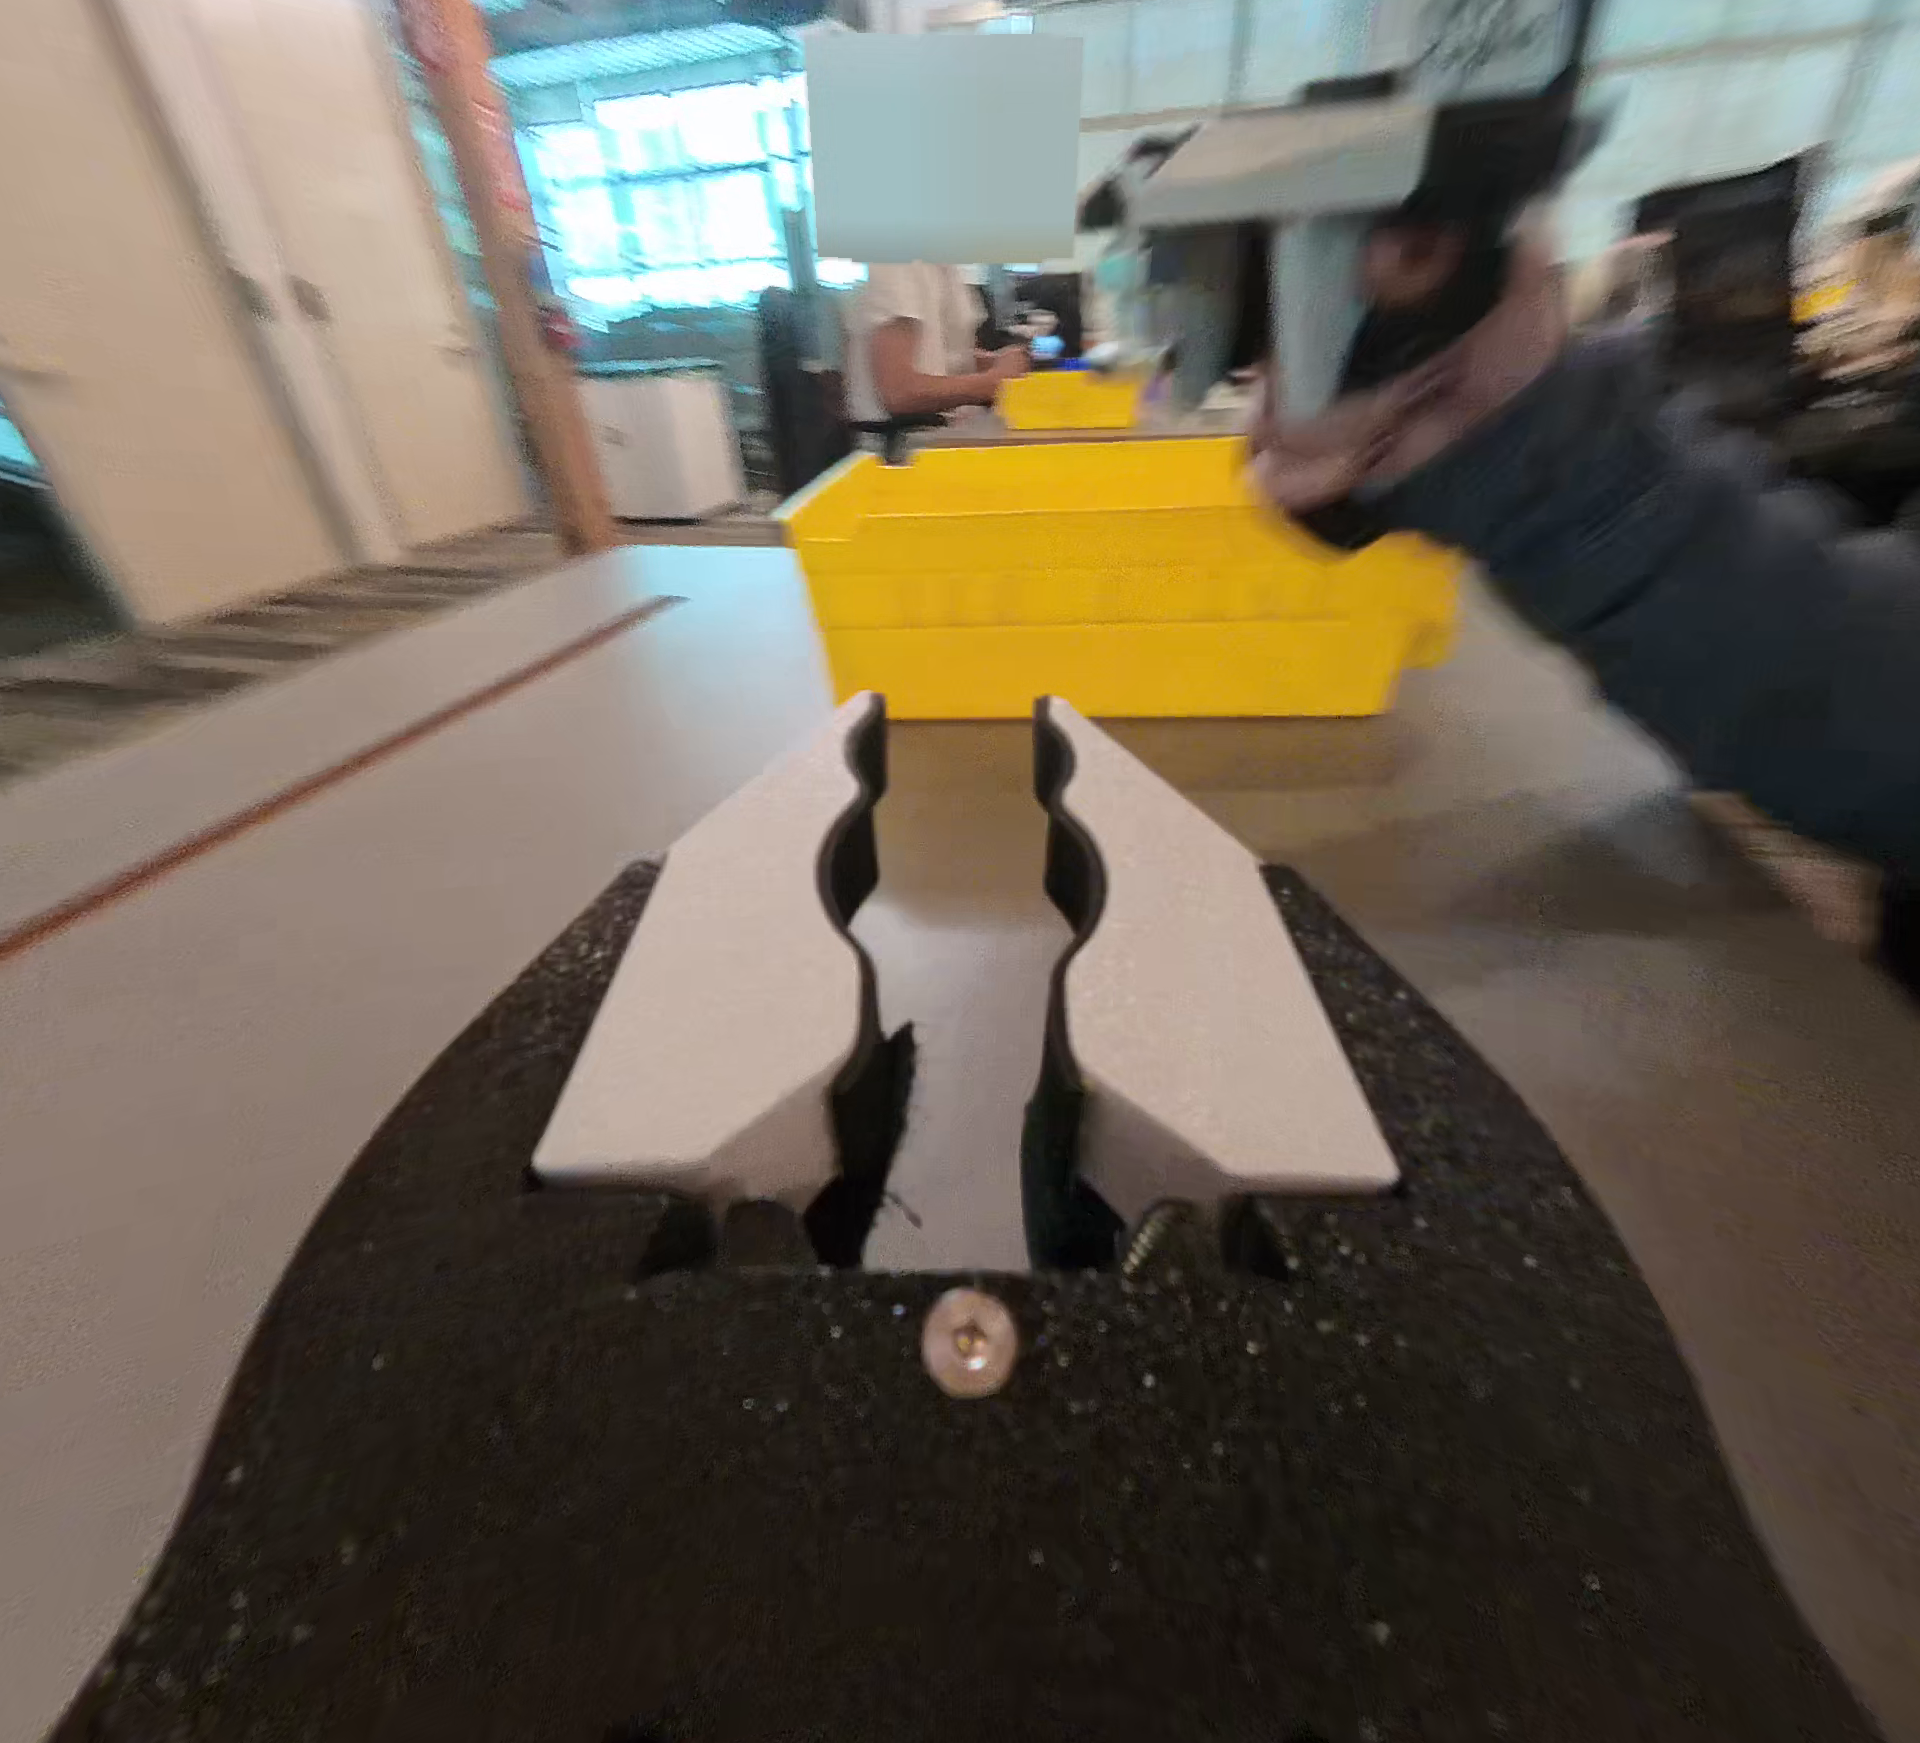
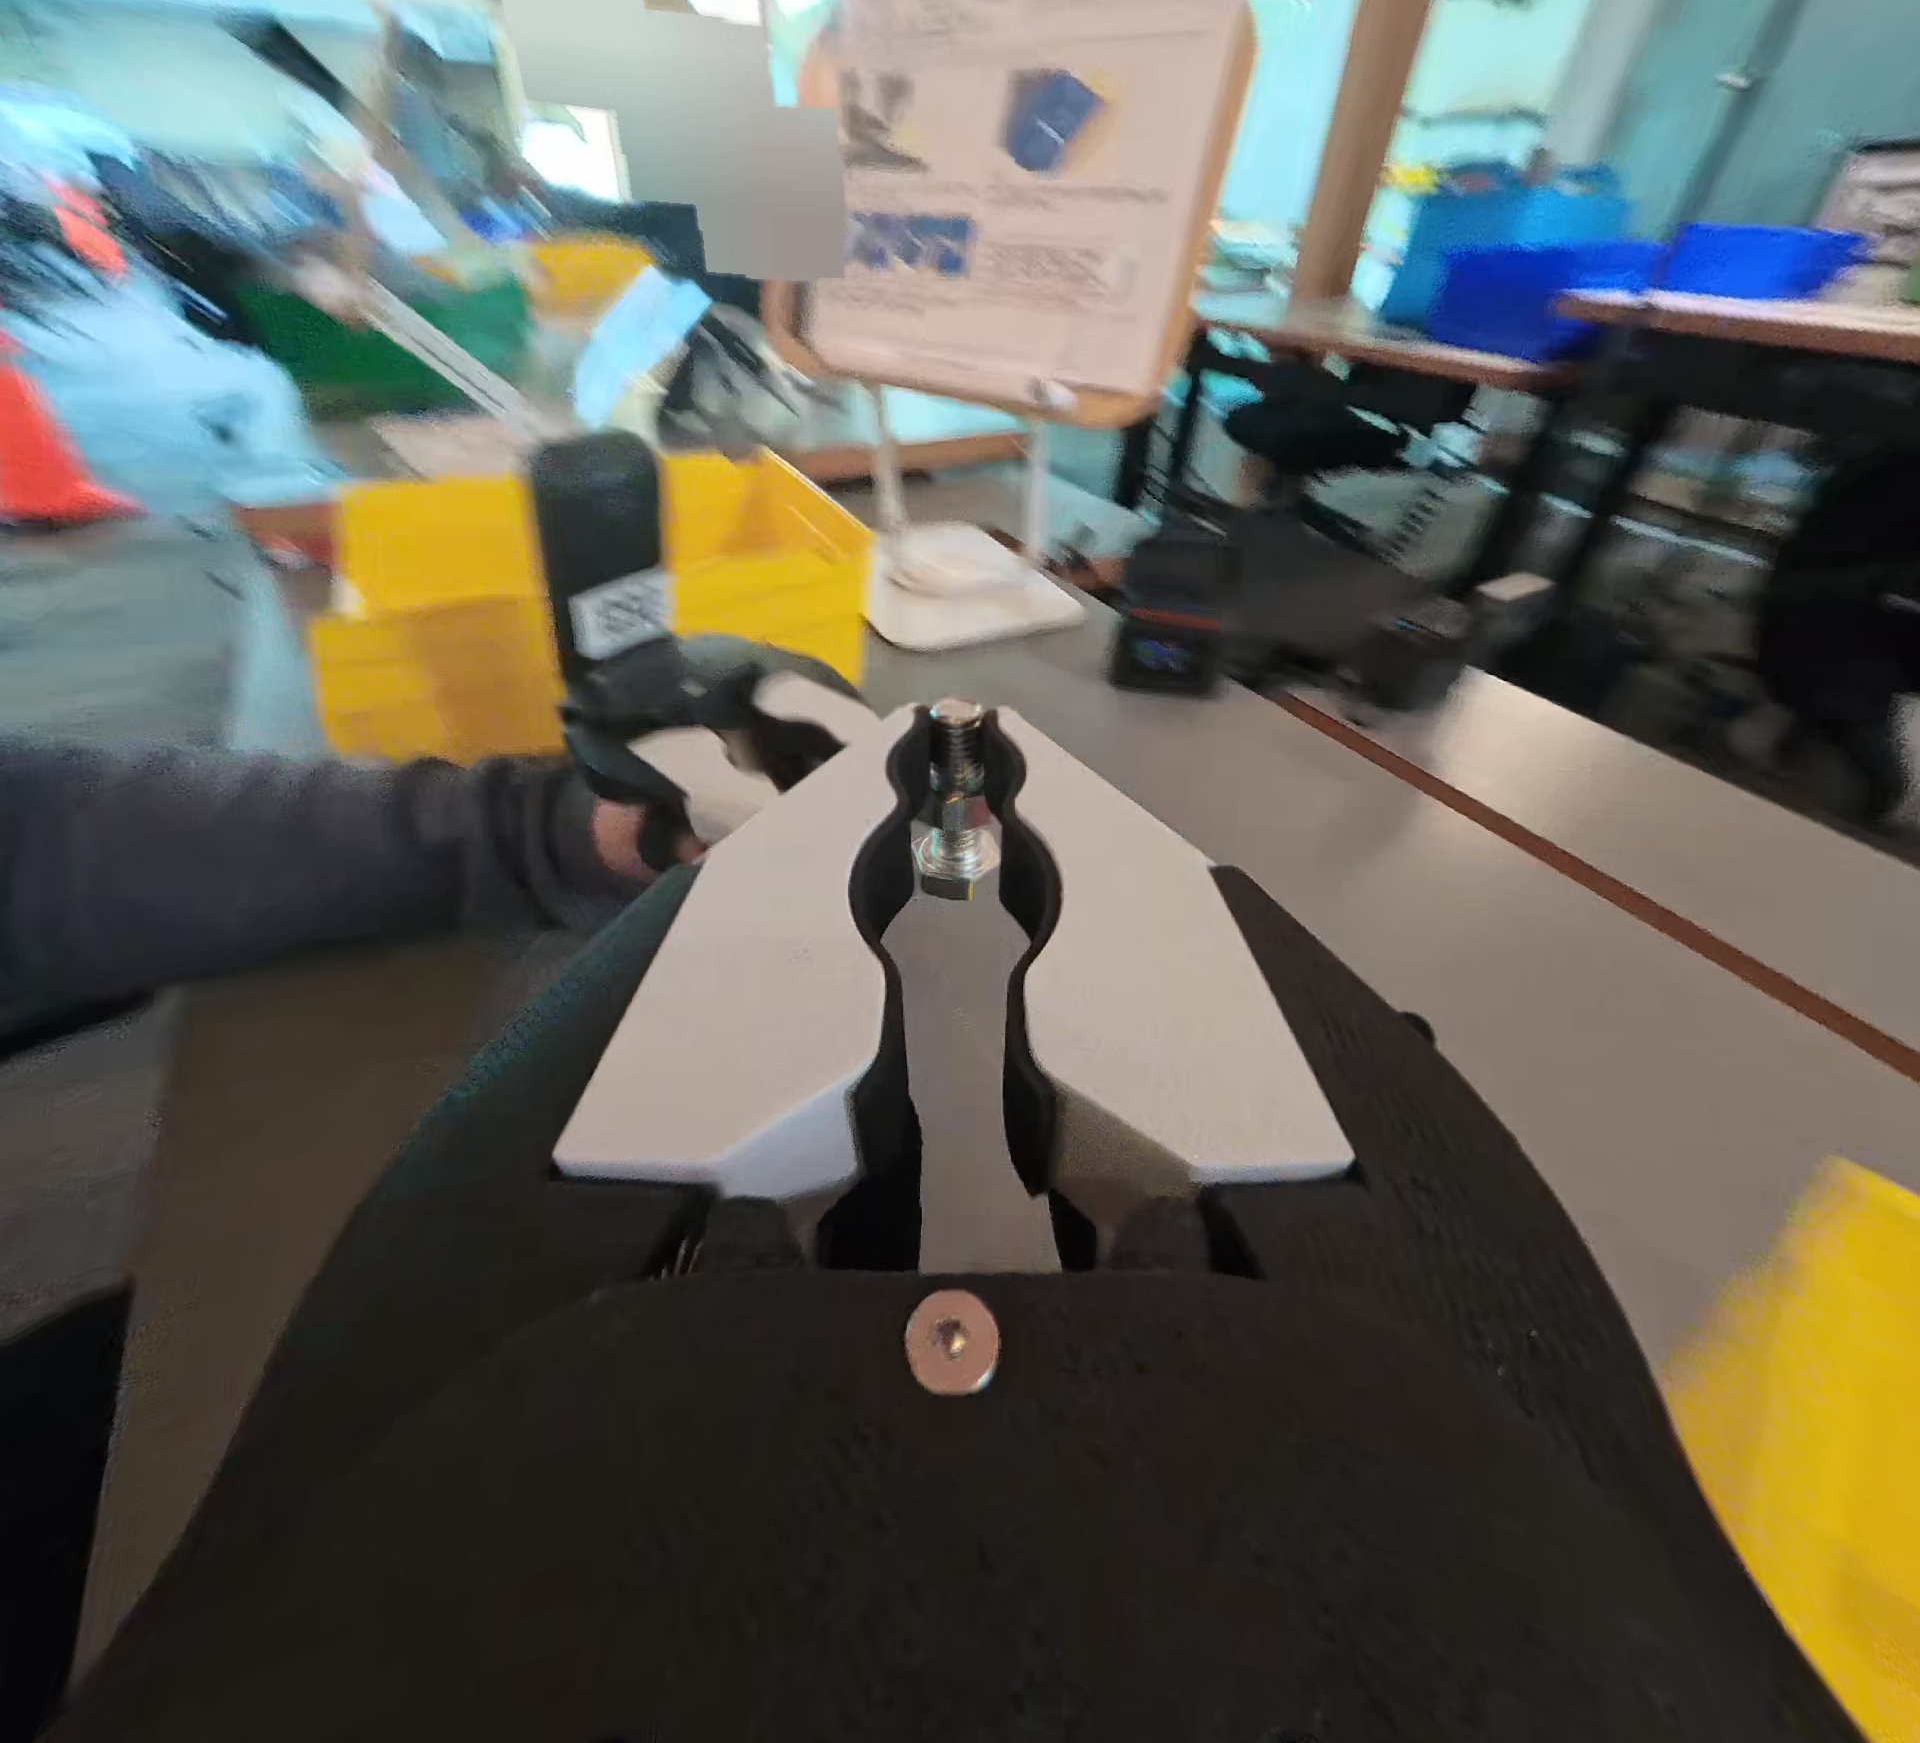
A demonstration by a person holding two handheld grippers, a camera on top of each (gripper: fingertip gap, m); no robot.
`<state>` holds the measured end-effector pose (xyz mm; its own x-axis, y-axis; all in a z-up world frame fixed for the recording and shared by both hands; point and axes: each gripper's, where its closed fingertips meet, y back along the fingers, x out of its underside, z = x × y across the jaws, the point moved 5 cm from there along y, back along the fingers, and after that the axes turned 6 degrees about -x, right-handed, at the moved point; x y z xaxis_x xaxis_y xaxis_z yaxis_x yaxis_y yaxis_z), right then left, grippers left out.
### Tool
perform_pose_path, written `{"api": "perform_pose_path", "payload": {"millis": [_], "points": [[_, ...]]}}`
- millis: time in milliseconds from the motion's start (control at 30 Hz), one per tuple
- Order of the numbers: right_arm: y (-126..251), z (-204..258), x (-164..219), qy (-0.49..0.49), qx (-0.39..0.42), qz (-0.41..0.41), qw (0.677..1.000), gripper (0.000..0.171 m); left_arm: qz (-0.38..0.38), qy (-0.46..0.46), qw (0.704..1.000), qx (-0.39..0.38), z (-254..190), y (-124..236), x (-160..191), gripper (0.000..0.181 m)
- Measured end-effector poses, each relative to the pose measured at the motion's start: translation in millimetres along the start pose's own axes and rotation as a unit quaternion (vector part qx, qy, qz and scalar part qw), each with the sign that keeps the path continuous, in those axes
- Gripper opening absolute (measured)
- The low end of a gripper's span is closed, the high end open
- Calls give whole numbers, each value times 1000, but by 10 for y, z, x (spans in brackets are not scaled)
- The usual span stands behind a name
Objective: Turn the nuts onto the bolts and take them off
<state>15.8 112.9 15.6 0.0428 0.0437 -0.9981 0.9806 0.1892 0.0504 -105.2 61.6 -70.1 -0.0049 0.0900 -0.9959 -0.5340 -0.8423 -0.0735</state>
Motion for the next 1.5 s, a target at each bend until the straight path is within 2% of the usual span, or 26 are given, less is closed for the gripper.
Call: {"api": "perform_pose_path", "payload": {"millis": [67,100,167,200,333,400,467,500,533,567,633,667,767,800,833,867,967,1033,1100,1167,1233,1333,1367,1400,1500], "points": [[436,-135,-122,32,97,90,991,8,-7,-50,997,-63,51,4,7,23],[696,-266,-144,41,164,142,975,8,-6,-67,994,-81,57,-1,4,23],[1248,-600,-72,23,287,246,925,8,-3,-95,989,-111,66,-19,8,22],[1493,-766,40,-11,322,297,899,8,1,-105,986,-131,89,-25,17,19],[2171,-1228,774,-174,344,451,805,8,14,-114,979,-170,149,-31,34,14],[2368,-1300,1123,-226,332,508,762,8,12,-103,980,-171,162,-21,31,12],[2428,-1294,1347,-258,315,536,739,8,11,-94,980,-173,183,-9,29,12],[2428,-1296,1411,-257,314,543,736,8,12,-90,981,-170,184,-5,33,10],[2412,-1314,1451,-245,319,547,734,9,17,-84,984,-156,168,-7,42,0],[2394,-1321,1468,-233,325,548,734,13,20,-76,987,-139,142,-14,46,0],[2306,-1270,1425,-220,327,538,745,37,22,-67,989,-132,129,-17,42,0],[2266,-1235,1339,-203,330,526,757,44,26,-73,987,-138,132,-14,39,0],[2210,-1135,982,-112,360,483,790,62,53,-109,980,-157,137,6,-4,21],[2241,-1142,854,-73,384,464,795,70,70,-105,979,-162,142,24,-46,23],[2315,-1170,740,-39,412,443,795,84,94,-79,977,-173,166,59,-105,22],[2417,-1202,652,-19,436,426,793,89,113,-41,974,-194,205,119,-178,28],[2759,-1287,664,-55,460,402,789,92,134,18,959,-248,223,389,-432,50],[2928,-1285,832,-108,439,414,791,92,189,-7,934,-302,247,595,-564,70],[3047,-1320,973,-127,426,429,786,86,256,-24,888,-380,345,875,-651,93],[3080,-1363,1084,-146,406,441,787,78,346,-13,821,-455,483,1241,-601,109],[3040,-1427,1172,-165,377,456,789,66,446,27,754,-481,542,1600,-408,115],[2971,-1538,1261,-170,342,502,776,43,532,96,703,-462,509,1937,-106,90],[2962,-1569,1278,-170,333,518,769,41,560,95,682,-460,493,2043,-36,82],[2937,-1594,1314,-178,320,530,765,39,569,67,677,-462,501,2089,-37,74],[2851,-1594,1365,-228,267,542,763,12,609,38,643,-464,475,2198,-76,48]]}}
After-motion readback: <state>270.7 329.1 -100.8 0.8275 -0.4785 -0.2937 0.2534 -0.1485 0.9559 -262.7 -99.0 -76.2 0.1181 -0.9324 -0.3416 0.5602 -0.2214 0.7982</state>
